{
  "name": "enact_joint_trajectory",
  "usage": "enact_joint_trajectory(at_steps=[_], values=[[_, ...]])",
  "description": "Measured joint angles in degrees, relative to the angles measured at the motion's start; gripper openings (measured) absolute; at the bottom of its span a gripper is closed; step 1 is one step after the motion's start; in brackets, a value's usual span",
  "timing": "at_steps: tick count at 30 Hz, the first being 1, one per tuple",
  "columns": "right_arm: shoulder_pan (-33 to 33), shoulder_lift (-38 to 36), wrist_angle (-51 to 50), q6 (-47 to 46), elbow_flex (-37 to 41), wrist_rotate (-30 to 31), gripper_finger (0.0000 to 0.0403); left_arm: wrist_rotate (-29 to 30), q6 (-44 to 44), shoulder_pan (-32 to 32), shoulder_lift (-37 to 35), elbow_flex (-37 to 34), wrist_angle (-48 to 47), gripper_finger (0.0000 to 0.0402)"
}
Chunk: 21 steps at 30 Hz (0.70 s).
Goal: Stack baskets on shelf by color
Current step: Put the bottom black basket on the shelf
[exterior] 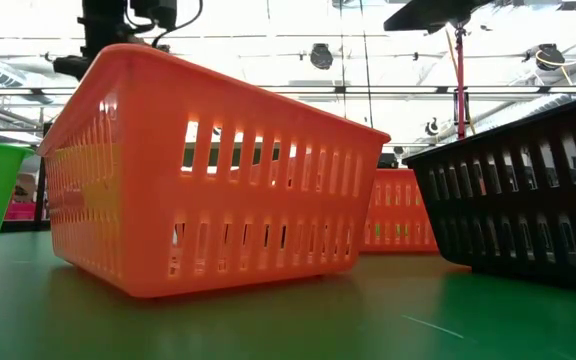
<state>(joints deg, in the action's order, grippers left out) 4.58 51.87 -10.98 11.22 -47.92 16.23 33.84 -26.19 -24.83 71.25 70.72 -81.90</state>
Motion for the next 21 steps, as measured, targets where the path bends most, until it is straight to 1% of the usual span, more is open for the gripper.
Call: enact_joint_trajectory(at_steps=[2, 5, 8, 12, 17, 19, 21], values=[[0.02, 0.23, -0.05, -1.63, 0.0, -0.04, 0.0, 0.0, 2.1, 1.95, -1.19, 0.0, -0.08, 0.0195], [0.65, 0.58, -0.4, -5.25, -0.01, -1.71, 0.0008, -0.1, 6.48, 5.29, -2.88, 0.0, 0.35, 0.0201], [2.46, 1.49, -0.46, -9.95, -0.02, -2.99, 0.0024, -0.36, 13.44, 8.79, -4.59, 0.0, 2.3, 0.0202], [6.41, 3.42, -0.42, -16.54, -0.02, -2.95, 0.0054, -1.35, 24.31, 13.35, -6.63, 0.02, 6.13, 0.0202], [12.49, 7.26, -1.12, -24.45, -0.56, -3.0, 0.0093, -2.74, 34.69, 20.04, -7.8, 0.04, 13.63, 0.0202], [14.8, 9.06, -3.27, -27.72, -1.81, -3.0, 0.0106, -2.75, 35.98, 23.44, -7.73, 0.04, 18.35, 0.0202], [17.25, 10.99, -7.56, -30.97, -3.5, -3.25, 0.0115, -2.29, 35.58, 26.6, -7.1, 0.05, 23.61, 0.0202]])
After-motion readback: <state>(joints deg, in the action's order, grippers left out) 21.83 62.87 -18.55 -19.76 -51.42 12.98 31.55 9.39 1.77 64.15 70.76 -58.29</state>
